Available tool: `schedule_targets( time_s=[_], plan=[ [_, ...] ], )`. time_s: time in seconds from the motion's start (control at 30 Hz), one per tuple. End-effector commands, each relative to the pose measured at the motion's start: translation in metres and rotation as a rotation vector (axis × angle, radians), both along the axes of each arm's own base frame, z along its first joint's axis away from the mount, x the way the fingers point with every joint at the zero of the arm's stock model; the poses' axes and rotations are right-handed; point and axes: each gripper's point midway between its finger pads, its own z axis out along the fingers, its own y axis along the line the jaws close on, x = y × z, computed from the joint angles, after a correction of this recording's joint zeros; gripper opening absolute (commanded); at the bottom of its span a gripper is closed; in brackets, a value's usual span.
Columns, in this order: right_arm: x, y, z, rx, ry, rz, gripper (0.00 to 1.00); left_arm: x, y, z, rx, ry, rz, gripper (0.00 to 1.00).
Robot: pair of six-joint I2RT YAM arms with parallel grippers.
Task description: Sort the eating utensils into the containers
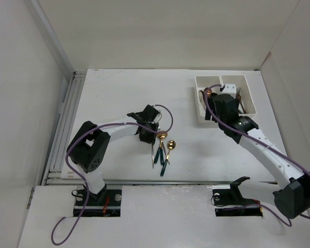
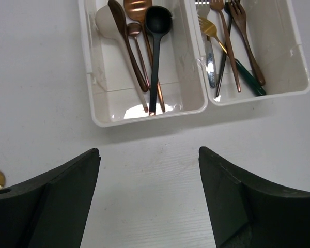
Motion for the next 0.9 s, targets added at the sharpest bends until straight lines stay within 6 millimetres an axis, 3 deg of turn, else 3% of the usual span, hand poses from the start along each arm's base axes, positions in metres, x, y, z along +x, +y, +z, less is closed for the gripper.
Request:
schedule_targets(
  time_s=[0.0, 0.07, 0.17, 0.3, 0.4, 0.53, 0.57, 0.67, 0.7, 0.77, 0.8, 0.87],
  plan=[
    [0.004, -0.013, 0.033, 0.0, -0.079, -0.036, 0.82, -0.041, 0.041, -0.03, 0.17, 0.153, 0.012, 0.24],
    [0.004, -0.013, 0.037, 0.009, -0.097, -0.037, 0.82, -0.049, 0.037, -0.036, 0.167, 0.187, -0.014, 0.22],
    [0.005, -0.016, 0.037, 0.0, -0.096, -0.042, 0.82, -0.047, 0.032, -0.044, 0.16, 0.208, -0.019, 0.0],
    [0.011, -0.004, 0.037, -0.017, -0.086, 0.048, 0.82, -0.022, 0.032, -0.036, 0.132, 0.167, 0.053, 0.0],
    [0.017, 0.023, 0.04, -0.019, -0.093, 0.187, 0.82, 0.017, 0.043, -0.013, 0.11, 0.084, 0.14, 0.0],
    [0.026, 0.081, 0.067, 0.025, -0.176, 0.459, 0.83, 0.076, 0.045, 0.056, -0.047, -0.065, 0.23, 0.0],
    [0.022, 0.103, 0.077, 0.073, -0.203, 0.581, 0.83, 0.098, 0.036, 0.1, -0.128, -0.166, 0.219, 0.0],
    [0.023, 0.147, 0.115, 0.13, -0.305, 0.766, 0.87, 0.131, 0.02, 0.18, -0.258, -0.392, 0.15, 0.0],
    [0.017, 0.165, 0.138, 0.166, -0.353, 0.85, 0.87, 0.136, 0.015, 0.228, -0.328, -0.505, 0.123, 0.0],
    [0.016, 0.19, 0.153, 0.199, -0.396, 0.939, 0.91, 0.141, 0.002, 0.284, -0.447, -0.669, 0.055, 0.0],
    [0.008, 0.207, 0.172, 0.227, -0.434, 1.018, 0.91, 0.133, 0.001, 0.319, -0.508, -0.752, 0.03, 0.0],
    [0.005, 0.23, 0.182, 0.263, -0.46, 1.102, 0.91, 0.125, -0.004, 0.353, -0.595, -0.841, -0.011, 0.0]
  ],
)
